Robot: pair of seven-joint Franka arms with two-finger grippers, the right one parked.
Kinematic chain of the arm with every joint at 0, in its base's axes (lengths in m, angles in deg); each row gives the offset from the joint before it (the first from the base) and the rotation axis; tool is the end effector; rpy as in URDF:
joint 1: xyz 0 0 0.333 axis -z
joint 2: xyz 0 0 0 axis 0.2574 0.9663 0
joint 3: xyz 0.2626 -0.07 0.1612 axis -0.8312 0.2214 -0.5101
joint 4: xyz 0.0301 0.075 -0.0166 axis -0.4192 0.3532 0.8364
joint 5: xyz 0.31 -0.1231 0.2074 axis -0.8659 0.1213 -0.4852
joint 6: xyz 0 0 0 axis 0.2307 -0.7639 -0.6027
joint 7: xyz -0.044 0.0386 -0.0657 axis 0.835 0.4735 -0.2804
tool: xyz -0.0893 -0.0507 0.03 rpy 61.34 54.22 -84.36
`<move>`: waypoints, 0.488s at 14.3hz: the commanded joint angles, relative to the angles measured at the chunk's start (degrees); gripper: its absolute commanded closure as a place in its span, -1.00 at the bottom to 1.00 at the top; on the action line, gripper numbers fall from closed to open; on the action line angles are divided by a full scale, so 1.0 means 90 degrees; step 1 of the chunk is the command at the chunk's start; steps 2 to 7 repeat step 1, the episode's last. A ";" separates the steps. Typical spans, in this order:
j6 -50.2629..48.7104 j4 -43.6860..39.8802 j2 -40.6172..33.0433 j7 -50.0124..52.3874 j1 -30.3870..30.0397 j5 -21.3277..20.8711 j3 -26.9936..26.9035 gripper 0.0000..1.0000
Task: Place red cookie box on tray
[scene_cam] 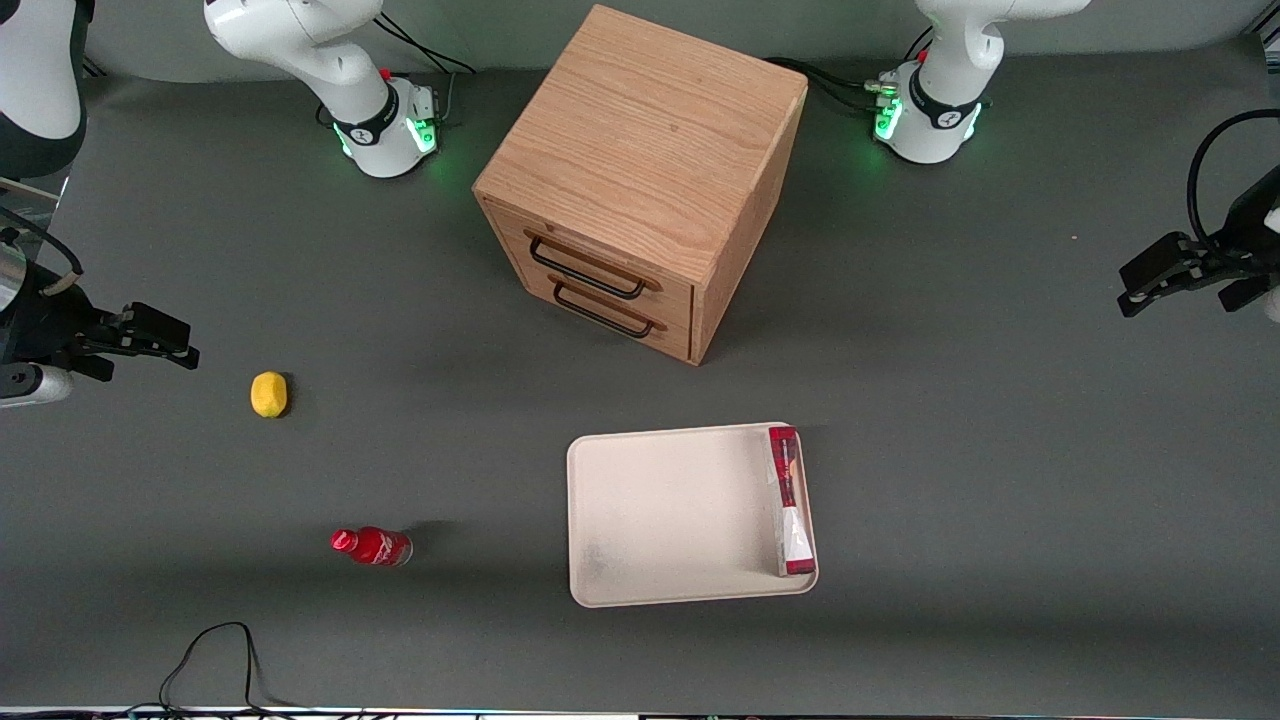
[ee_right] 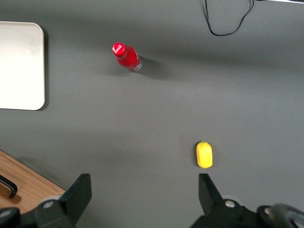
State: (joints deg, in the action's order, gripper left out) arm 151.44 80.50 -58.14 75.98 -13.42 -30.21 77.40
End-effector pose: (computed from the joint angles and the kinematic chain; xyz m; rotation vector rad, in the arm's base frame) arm 0.5672 -0.0223 0.6454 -3.1308 -0.0649 -0.1509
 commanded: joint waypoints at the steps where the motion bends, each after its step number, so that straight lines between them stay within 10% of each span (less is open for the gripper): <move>1: -0.0095 0.0157 -0.0182 0.0095 -0.0030 0.0092 0.0037 -1.00; 7: -0.0095 0.0157 -0.0182 0.0095 -0.0030 0.0092 0.0037 -1.00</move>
